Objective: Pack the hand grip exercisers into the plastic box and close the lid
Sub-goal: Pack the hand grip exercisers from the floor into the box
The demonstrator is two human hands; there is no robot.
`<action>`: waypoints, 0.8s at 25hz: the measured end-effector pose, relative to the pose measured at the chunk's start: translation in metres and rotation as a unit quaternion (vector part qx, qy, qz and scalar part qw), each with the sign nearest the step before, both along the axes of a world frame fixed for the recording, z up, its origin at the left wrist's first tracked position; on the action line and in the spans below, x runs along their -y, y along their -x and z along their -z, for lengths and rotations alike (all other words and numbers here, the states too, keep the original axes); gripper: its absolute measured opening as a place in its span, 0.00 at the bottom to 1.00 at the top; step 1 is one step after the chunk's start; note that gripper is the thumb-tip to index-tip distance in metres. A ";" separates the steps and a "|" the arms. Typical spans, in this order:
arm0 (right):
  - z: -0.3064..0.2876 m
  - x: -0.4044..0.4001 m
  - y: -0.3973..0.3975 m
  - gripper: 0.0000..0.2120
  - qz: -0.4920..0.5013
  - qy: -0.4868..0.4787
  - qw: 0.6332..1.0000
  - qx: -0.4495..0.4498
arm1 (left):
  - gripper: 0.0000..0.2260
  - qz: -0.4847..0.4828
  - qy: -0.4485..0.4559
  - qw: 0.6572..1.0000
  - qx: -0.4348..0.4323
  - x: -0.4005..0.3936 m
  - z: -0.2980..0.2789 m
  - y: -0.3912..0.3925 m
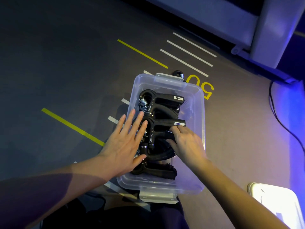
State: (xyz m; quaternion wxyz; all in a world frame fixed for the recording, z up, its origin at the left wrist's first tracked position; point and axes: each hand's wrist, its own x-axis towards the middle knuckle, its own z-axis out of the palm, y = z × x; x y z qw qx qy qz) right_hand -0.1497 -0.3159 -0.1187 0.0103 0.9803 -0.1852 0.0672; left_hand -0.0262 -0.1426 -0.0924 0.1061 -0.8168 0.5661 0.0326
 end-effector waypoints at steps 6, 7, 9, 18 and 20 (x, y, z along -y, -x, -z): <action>0.001 0.002 -0.011 0.33 -0.059 0.042 0.997 -0.027 | 0.35 0.073 -0.097 0.992 0.040 0.012 0.001 -0.003; 0.006 0.002 -0.013 0.35 -0.054 0.046 0.996 -0.046 | 0.35 0.078 -0.110 0.990 0.049 0.012 0.002 -0.002; 0.014 0.000 -0.012 0.35 -0.031 0.040 0.996 -0.069 | 0.35 0.083 -0.128 0.986 0.066 0.013 0.003 -0.002; 0.020 -0.009 -0.013 0.32 0.027 -0.017 0.997 -0.076 | 0.37 0.065 -0.150 0.984 0.071 0.026 0.005 0.006; 0.018 -0.007 -0.014 0.32 0.035 -0.025 0.996 -0.084 | 0.37 0.072 -0.144 0.984 0.075 0.025 0.006 0.007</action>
